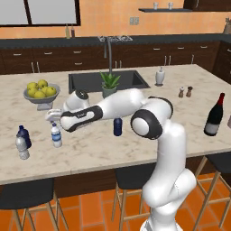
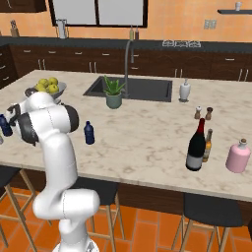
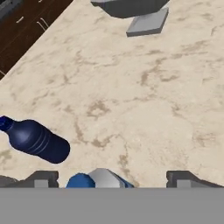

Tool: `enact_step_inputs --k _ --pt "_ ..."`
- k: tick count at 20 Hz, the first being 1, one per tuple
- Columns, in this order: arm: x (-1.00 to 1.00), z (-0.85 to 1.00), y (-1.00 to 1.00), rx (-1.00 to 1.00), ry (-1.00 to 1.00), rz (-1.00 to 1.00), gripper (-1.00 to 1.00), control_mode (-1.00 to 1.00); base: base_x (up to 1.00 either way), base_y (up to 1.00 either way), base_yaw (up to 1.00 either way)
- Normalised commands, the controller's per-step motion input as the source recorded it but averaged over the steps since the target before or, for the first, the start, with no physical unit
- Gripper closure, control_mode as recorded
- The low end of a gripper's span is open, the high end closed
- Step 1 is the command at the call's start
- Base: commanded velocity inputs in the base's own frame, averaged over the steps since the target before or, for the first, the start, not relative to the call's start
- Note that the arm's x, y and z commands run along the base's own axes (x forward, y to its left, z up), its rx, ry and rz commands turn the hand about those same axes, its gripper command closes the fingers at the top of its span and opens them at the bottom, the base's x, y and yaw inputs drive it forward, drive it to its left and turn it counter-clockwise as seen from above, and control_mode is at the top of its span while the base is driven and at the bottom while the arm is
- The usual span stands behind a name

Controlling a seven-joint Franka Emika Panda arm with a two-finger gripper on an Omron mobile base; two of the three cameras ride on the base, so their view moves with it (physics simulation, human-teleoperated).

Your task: Move the plastic bottles in the middle to the plastics group, and the glass bottles in the middle to the glass group.

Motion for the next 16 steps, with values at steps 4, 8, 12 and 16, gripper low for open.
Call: enact_step_inputs --k 4,8,12,16 --pt "-0.02 0.36 -0.72 -0.11 0.13 -0.18 -1.00 -1.00 0.00 0.00 0.00" --pt "-0.14 0.26 -0.87 -0.12 0.17 -0.25 -1.00 -1.00 0.00 0.00 0.00" --pt "-0.24 0.17 -0.95 -0.11 0.18 -0.25 -1.00 -1.00 0.00 0.00 0.00" --pt "-0.32 0.15 -0.99 -0.12 0.09 -0.19 -1.00 -1.00 0.00 0.00 0.00"
